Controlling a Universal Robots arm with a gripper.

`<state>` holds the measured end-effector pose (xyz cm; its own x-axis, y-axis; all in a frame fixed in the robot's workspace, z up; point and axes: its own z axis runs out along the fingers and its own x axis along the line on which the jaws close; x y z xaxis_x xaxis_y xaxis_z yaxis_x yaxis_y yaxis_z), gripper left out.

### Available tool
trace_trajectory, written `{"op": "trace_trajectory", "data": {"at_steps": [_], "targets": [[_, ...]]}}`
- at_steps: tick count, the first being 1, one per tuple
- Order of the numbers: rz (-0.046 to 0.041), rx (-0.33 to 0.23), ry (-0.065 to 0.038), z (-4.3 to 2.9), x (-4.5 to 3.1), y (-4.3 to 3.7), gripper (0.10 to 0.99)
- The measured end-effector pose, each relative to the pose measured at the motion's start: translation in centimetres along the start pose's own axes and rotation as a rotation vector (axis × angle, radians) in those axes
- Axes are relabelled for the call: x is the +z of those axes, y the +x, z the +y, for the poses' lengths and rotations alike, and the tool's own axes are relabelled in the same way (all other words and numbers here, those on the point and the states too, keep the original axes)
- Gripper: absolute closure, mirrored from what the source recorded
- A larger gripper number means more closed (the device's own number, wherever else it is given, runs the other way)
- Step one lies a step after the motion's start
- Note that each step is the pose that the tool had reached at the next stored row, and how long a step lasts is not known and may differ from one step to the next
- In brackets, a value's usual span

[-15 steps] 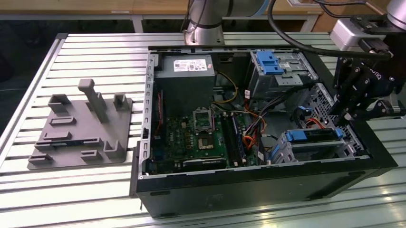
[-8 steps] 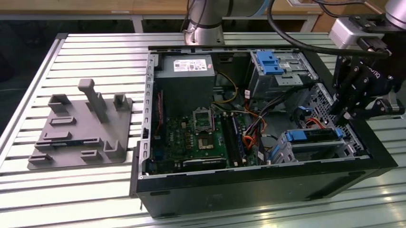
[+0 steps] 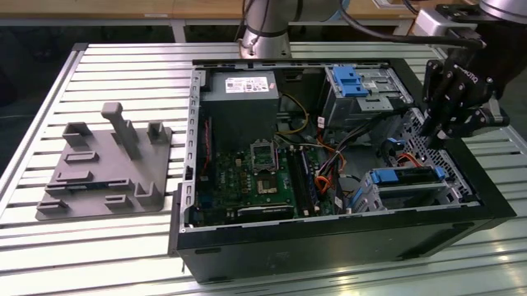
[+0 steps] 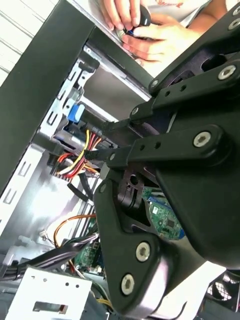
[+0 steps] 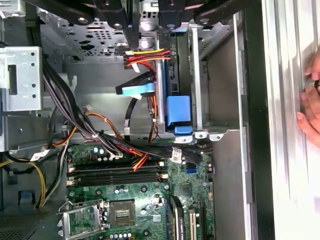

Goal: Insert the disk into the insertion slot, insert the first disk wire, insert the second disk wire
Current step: 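Insert the second disk wire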

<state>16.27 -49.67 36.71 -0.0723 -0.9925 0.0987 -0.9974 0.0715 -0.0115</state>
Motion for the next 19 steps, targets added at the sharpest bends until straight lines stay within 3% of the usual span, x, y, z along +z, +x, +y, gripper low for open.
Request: {"op": "trace_trajectory", "data": {"at_steps": [7, 8, 14, 15, 16, 19], "targets": [[0.1066, -0.001, 0.005, 0.15, -0.20, -2.09, 0.776], [0.1199, -0.001, 0.006, 0.17, -0.23, -2.38, 0.714], [0.2096, -0.001, 0.013, 0.30, -0.41, -4.13, 0.702], [0.2225, -0.001, 0.013, 0.32, -0.42, -4.38, 0.702], [0.2342, -0.001, 0.014, 0.36, -0.46, -4.65, 0.635], [0.2609, -0.001, 0.016, 0.76, -0.51, -5.27, 0.635]]}}
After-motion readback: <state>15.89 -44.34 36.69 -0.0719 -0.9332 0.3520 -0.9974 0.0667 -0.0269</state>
